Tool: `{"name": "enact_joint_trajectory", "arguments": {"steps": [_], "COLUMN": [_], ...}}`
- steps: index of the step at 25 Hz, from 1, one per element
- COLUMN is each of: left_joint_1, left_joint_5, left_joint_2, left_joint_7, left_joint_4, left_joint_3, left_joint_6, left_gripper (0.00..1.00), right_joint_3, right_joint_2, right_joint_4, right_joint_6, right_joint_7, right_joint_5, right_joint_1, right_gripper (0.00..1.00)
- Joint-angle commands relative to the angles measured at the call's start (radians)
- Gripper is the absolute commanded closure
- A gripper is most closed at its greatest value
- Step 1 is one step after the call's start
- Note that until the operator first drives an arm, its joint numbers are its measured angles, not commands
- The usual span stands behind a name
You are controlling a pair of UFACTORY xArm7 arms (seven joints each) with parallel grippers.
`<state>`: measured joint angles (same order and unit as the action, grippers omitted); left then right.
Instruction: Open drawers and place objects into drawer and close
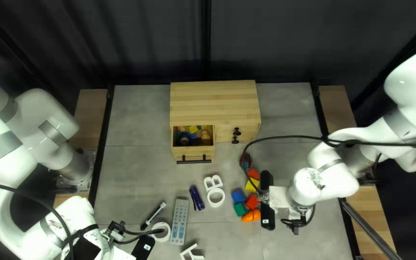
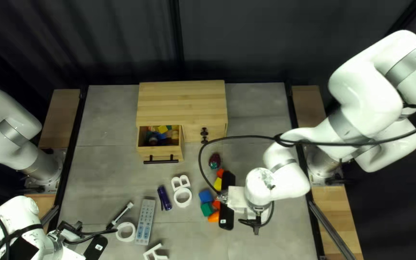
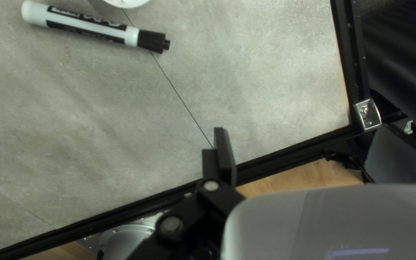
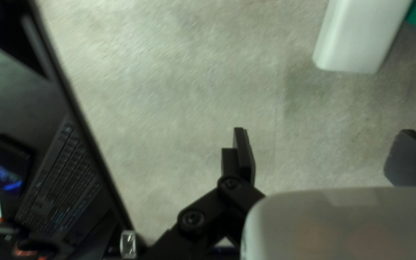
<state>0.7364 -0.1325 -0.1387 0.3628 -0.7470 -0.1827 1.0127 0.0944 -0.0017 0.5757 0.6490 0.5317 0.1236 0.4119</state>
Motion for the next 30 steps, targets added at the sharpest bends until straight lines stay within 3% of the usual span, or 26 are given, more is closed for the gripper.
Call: {"name": "enact_joint_trajectory", "arguments": {"steps": [1, 26, 27, 28, 29, 30], "left_joint_1": [0.000, 0.000, 0.000, 0.000, 0.000, 0.000], "left_joint_5": [0.000, 0.000, 0.000, 0.000, 0.000, 0.000], "left_joint_2": [0.000, 0.000, 0.000, 0.000, 0.000, 0.000], "left_joint_7": [0.000, 0.000, 0.000, 0.000, 0.000, 0.000], "left_joint_4": [0.000, 0.000, 0.000, 0.000, 0.000, 0.000], "left_joint_3": [0.000, 0.000, 0.000, 0.000, 0.000, 0.000], "left_joint_6": [0.000, 0.000, 0.000, 0.000, 0.000, 0.000], "left_gripper": [0.00, 0.00, 0.00, 0.00, 0.00, 0.00], "right_joint_3": [-0.005, -0.024, -0.024, -0.024, -0.024, -0.024], "right_joint_2": [0.052, 0.178, 0.178, 0.177, 0.176, 0.175], "right_joint_4": [0.038, 0.128, 0.129, 0.131, 0.132, 0.136], "right_joint_6": [-0.002, -0.050, -0.049, -0.045, -0.043, -0.032], "right_joint_7": [0.036, 0.085, 0.086, 0.089, 0.091, 0.096], "right_joint_5": [-0.042, -0.137, -0.138, -0.141, -0.142, -0.145], "right_joint_1": [0.000, 0.011, 0.011, 0.012, 0.013, 0.014], "right_gripper": [0.00, 0.02, 0.12, 0.35, 0.85, 0.93]}}
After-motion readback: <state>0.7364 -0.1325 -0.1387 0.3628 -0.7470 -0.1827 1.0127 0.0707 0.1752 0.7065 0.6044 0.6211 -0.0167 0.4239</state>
